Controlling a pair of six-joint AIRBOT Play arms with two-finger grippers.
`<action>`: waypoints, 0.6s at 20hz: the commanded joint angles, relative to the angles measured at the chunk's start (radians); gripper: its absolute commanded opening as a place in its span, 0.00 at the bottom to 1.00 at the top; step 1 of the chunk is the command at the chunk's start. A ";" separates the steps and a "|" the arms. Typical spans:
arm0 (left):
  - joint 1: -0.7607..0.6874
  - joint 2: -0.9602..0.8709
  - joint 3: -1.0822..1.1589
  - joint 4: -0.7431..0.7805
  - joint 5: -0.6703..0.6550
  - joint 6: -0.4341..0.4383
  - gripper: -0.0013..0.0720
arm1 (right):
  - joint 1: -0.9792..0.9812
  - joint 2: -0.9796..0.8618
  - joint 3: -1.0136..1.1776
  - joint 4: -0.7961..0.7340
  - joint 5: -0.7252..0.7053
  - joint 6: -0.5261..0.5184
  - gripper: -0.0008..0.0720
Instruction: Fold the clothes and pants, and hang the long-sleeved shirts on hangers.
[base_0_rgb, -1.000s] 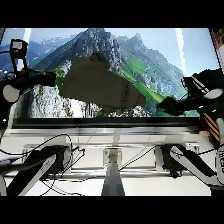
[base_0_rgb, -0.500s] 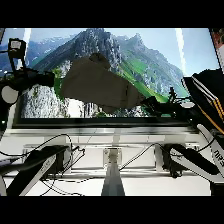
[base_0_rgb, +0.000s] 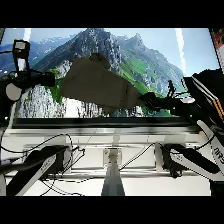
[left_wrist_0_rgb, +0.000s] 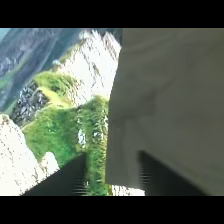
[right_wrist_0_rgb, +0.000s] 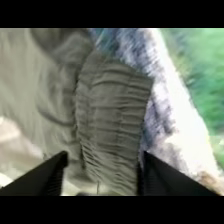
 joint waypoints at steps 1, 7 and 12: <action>0.010 -0.050 0.001 0.026 0.000 -0.013 0.35 | 0.001 0.000 0.008 0.003 0.129 -0.060 0.65; 0.101 -0.158 0.001 0.026 -0.002 -0.147 0.64 | 0.001 0.000 0.008 0.003 0.129 -0.086 0.37; 0.173 -0.248 0.001 -0.035 -0.016 -0.216 0.79 | 0.001 0.000 0.008 0.003 0.057 -0.086 0.04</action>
